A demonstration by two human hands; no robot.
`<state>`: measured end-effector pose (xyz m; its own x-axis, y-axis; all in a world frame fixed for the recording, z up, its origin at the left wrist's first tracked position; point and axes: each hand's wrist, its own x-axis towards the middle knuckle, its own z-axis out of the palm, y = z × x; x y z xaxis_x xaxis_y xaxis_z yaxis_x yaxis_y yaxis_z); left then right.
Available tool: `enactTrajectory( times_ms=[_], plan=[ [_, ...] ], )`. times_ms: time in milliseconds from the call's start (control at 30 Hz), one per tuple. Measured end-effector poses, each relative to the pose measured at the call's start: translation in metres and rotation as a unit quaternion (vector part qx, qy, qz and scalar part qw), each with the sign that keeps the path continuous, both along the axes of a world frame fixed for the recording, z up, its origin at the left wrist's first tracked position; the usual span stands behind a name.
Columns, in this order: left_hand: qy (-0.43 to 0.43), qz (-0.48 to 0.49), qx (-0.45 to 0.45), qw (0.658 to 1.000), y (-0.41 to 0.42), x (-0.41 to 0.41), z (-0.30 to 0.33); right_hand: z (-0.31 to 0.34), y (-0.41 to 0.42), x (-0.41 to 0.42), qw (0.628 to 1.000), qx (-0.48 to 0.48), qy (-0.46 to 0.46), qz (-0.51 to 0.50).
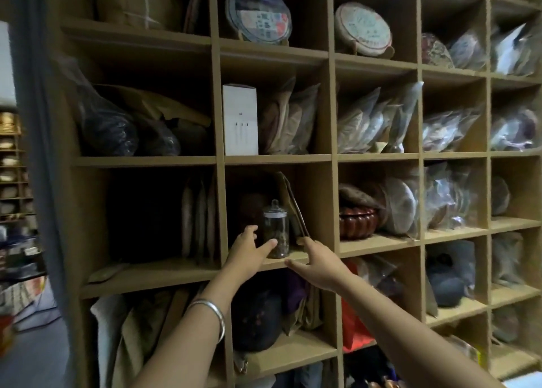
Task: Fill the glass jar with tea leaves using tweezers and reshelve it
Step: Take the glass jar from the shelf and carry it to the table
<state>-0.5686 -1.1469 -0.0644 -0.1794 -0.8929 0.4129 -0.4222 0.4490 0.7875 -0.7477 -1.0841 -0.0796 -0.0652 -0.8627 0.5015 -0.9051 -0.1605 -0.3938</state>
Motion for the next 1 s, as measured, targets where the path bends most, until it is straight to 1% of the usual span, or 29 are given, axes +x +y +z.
enactTrajectory(
  times_ms=[133, 300, 433, 567, 667, 867, 1000],
  plan=[
    [0.034, 0.013, -0.005, 0.999, -0.035, -0.011, 0.002, -0.003, -0.046, -0.007, 0.998, -0.026, -0.049, 0.026],
    [0.082, 0.021, 0.005, 0.996, -0.070, -0.032, 0.005, -0.006, -0.099, -0.015, 0.990, -0.026, -0.129, 0.056],
    [0.121, 0.014, 0.005, 0.993, -0.089, -0.041, 0.005, -0.012, -0.127, -0.017, 0.984, -0.023, -0.163, 0.073],
    [0.108, 0.017, 0.003, 0.994, -0.102, -0.043, 0.001, -0.020, -0.140, -0.016, 0.981, -0.012, -0.173, 0.086],
    [0.098, 0.000, 0.006, 0.995, -0.108, -0.046, 0.000, -0.022, -0.145, -0.012, 0.979, -0.027, -0.184, 0.086],
    [0.118, -0.002, 0.014, 0.993, -0.112, -0.051, -0.001, -0.022, -0.151, -0.011, 0.976, -0.047, -0.197, 0.081],
    [0.122, -0.009, 0.034, 0.992, -0.110, -0.050, 0.000, -0.022, -0.145, -0.016, 0.970, -0.041, -0.214, 0.106]
  ],
)
